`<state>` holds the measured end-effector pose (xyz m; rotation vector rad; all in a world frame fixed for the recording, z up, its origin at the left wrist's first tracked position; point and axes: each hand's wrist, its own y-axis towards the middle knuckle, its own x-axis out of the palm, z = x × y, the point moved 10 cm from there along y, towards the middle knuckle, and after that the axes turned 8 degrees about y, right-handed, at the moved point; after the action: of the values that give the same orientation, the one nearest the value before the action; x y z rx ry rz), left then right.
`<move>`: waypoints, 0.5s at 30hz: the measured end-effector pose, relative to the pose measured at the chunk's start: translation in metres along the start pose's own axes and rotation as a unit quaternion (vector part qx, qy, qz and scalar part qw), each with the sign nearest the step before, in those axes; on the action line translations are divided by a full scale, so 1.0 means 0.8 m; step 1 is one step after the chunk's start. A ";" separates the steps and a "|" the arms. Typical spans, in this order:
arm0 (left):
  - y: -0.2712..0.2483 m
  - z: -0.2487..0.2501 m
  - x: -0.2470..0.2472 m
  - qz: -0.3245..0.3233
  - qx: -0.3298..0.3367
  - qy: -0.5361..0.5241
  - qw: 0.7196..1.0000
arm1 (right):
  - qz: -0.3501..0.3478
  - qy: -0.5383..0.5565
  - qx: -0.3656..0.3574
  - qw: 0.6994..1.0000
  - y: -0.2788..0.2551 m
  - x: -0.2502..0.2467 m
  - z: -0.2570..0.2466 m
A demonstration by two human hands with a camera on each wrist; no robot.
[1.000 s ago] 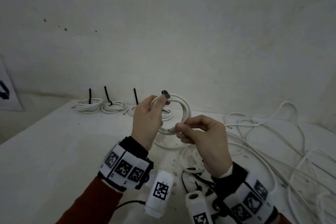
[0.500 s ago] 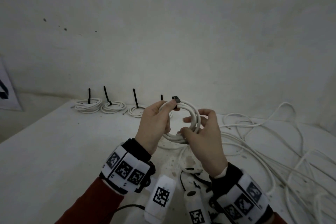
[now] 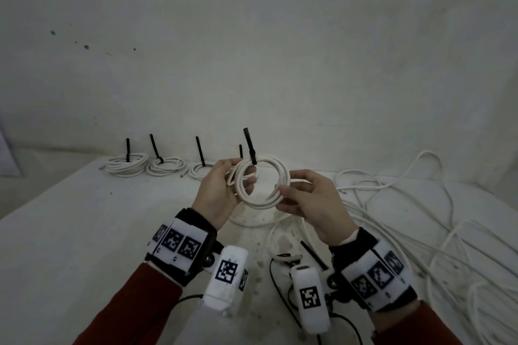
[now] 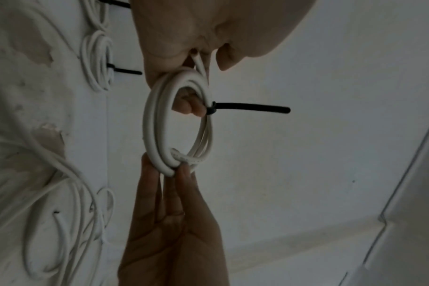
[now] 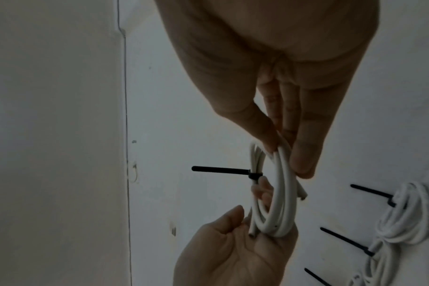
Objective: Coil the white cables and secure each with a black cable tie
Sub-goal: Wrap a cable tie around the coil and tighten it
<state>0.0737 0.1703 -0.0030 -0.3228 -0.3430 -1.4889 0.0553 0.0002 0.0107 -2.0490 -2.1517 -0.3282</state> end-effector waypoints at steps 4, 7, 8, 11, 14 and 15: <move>0.005 -0.004 -0.007 -0.031 -0.023 0.024 0.999 | 0.014 0.036 0.022 0.999 0.009 -0.013 0.007; 0.008 -0.006 -0.012 -0.033 -0.022 0.025 0.999 | 0.016 0.045 0.020 0.999 0.011 -0.017 0.006; 0.010 -0.008 -0.014 -0.025 -0.017 0.023 0.999 | 0.018 0.048 0.020 0.998 0.012 -0.018 0.006; 0.020 -0.017 -0.014 -0.014 -0.014 -0.007 1.000 | 0.032 0.064 0.024 0.997 0.017 -0.022 0.007; 0.026 -0.035 0.001 -0.033 -0.054 -0.048 0.997 | 0.040 0.079 0.035 0.995 0.026 -0.026 0.009; 0.027 -0.041 0.007 -0.047 -0.071 -0.053 0.995 | 0.041 0.082 0.037 0.995 0.028 -0.028 0.008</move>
<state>0.0963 0.1528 -0.0306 -0.5067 -0.3414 -1.5959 0.0795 -0.0184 -0.0002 -1.9887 -1.9507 -0.3863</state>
